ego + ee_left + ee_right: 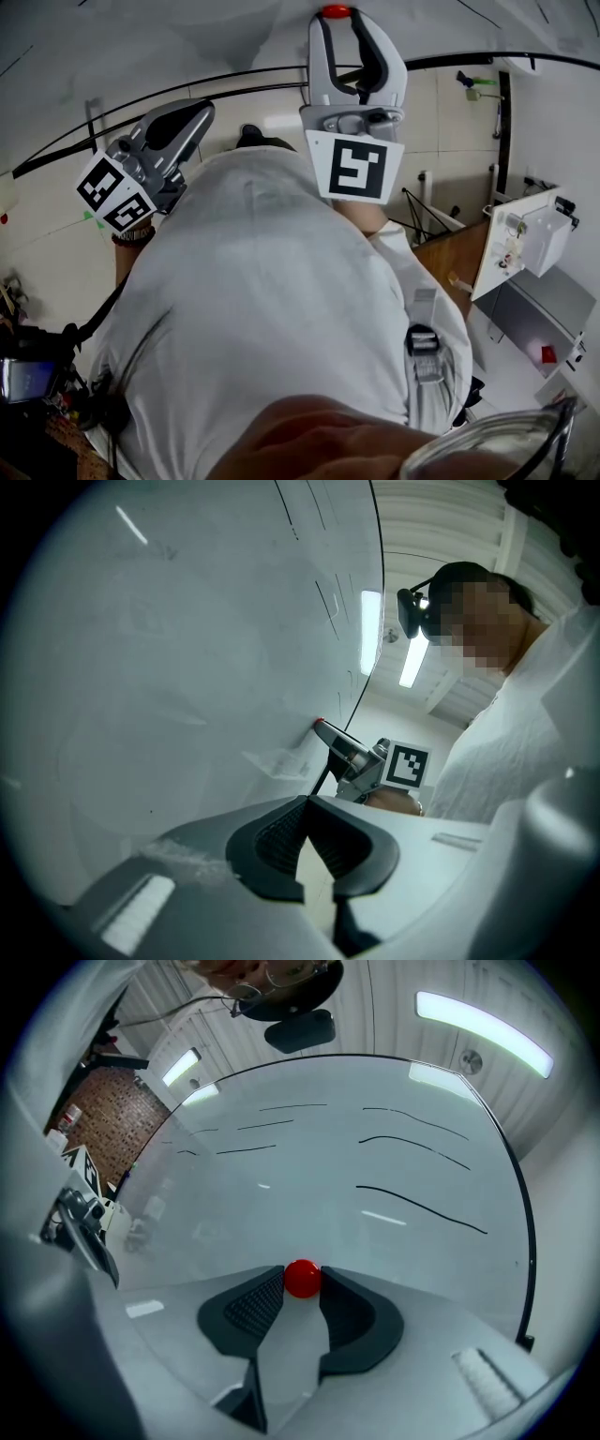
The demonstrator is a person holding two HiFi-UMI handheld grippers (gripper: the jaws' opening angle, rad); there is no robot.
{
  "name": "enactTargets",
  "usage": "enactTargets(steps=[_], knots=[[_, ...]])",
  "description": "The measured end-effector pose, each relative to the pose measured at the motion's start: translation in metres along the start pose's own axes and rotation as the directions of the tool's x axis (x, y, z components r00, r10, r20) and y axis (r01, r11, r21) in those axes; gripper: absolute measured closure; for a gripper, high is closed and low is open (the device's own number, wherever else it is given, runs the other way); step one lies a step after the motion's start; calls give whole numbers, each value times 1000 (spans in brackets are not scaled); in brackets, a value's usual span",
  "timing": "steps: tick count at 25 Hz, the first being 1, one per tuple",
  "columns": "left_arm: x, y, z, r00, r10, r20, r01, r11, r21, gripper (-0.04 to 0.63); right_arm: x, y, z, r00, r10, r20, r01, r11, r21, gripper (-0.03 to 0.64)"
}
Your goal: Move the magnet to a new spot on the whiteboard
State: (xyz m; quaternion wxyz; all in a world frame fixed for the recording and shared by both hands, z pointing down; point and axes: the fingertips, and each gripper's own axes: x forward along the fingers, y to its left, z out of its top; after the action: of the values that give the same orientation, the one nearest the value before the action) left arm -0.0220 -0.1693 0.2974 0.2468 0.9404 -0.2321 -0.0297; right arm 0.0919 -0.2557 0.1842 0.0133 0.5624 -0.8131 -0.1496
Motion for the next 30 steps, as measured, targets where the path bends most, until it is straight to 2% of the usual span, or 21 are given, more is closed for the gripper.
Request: enactTargets(steps=[7,14,18,23,26,30], knots=[[-8,1,1,1000,5,12,-5,1000,5,601,1,-8,-2,1000,-28,7,28,1000,10,495],[-48,4,-12,999,25,34,-25,1000,3,602,-13,32,-1,1000,-4,-6,3,1000,-8,495],[-62,-1,-25,999,8,33,-8,1000,-5,601,-30,48,0,1000,9,-13,-10,998,-57,494],[-72,-8,-41,1000,-11,7,11,999,-39,601,-58,50,1,999,-34,-37,32,998,-61,494],[-92,5,-50,1000,24,-6,-24,998,-62,602,-79,58,5,998,-61,-33,60,998,-36,494],[-107,21,-44,995,104,1,-104,994,-42,601,-101,57,-1,997,-64,-31,64,998,-12,494]])
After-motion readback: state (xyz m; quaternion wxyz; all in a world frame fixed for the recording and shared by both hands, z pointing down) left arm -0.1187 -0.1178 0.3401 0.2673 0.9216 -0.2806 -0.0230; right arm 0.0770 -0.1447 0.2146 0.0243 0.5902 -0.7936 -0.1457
